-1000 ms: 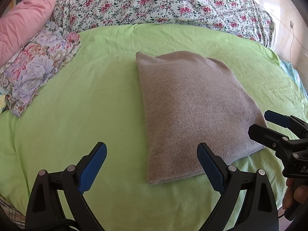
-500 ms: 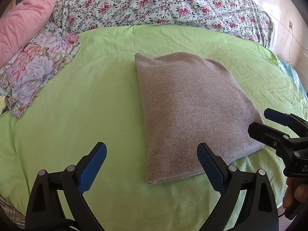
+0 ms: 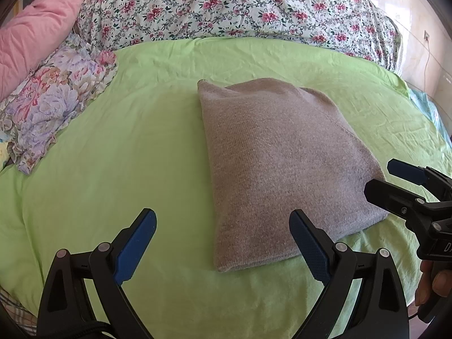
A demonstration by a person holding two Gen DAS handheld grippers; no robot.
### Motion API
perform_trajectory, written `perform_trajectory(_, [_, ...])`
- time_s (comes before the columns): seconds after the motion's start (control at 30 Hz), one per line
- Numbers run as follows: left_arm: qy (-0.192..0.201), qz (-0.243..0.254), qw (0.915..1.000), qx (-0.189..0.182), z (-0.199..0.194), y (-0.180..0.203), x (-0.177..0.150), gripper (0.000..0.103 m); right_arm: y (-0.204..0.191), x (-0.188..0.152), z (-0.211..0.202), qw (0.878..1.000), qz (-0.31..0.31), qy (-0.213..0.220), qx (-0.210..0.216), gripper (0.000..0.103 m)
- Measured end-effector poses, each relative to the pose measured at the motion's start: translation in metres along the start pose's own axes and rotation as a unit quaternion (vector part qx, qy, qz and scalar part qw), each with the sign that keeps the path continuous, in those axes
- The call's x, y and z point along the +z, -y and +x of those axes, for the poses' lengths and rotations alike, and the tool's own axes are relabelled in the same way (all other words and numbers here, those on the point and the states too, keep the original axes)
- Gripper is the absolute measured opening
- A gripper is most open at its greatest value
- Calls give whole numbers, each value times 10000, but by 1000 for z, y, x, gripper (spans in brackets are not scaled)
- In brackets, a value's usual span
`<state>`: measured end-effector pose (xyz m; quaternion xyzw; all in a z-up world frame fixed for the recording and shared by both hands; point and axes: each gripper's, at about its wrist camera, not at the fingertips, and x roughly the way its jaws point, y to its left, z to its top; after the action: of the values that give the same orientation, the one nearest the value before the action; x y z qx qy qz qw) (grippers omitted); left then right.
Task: Fold small clothes
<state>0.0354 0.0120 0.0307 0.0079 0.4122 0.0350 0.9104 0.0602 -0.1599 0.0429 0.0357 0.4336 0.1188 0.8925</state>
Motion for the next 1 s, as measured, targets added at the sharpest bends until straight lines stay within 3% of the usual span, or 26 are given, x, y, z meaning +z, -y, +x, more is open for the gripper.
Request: perform_trajectory(1.0, [73,-74,9999,51,1,-9,5,95,9,2,7,9999,109,-15,-96,93])
